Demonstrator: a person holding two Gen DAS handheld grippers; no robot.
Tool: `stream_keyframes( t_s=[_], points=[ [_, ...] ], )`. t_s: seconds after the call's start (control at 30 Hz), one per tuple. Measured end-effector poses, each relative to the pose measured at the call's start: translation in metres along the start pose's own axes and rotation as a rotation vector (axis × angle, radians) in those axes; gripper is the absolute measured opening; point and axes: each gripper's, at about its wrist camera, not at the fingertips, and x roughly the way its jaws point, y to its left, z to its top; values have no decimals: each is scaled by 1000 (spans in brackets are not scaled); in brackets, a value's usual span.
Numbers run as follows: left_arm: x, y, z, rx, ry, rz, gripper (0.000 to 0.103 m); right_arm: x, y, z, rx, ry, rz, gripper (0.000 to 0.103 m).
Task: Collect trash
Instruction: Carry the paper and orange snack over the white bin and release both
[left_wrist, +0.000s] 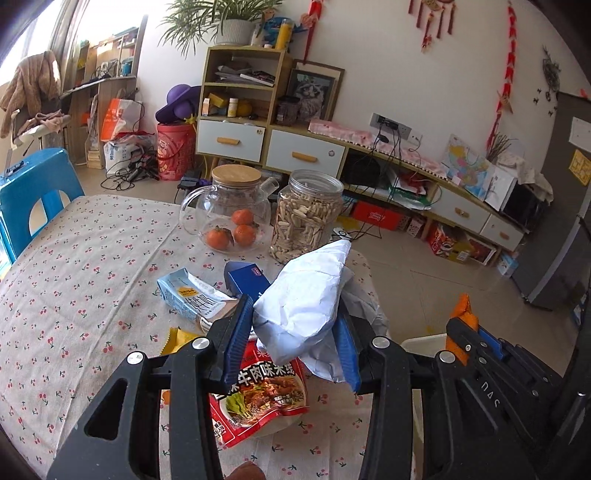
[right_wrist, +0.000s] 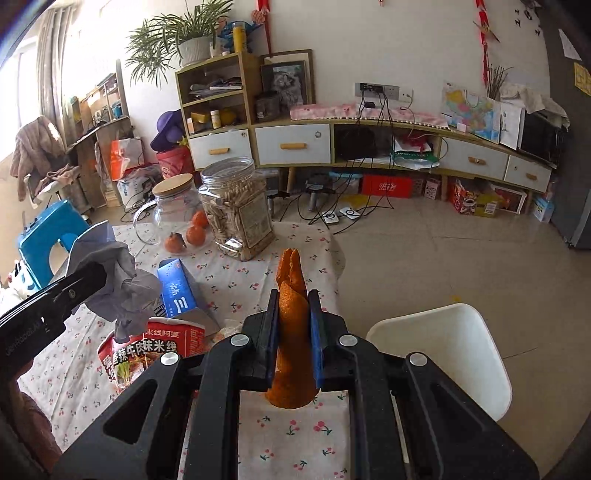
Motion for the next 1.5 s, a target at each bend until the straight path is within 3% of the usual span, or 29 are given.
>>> stream_keyframes(
  t_s=[0.2, 0.57, 0.67, 0.73, 1.03, 1.37, 1.5],
  points=[
    [12, -41, -11, 4, 41, -75, 43, 2, -51, -3, 80, 10, -84, 14],
    [31, -104, -28, 77, 102, -131, 43, 23, -141, -17, 280, 93, -239, 15],
    [36, -120, -32, 93, 120, -144, 43, 21, -157, -22, 323, 101, -263, 29],
    [40, -132, -34, 101, 134, -157, 43, 14, -167, -24, 343, 82, -290, 55],
    [60, -181, -44, 138, 200, -199, 43, -11, -199, -33, 371, 39, -422, 83],
    [83, -221, -66, 182, 279, -228, 44, -25, -228, -42, 416, 43, -511, 93],
    [94, -235, -78, 203, 326, -240, 49, -32, -235, -43, 432, 31, -528, 94]
  ],
)
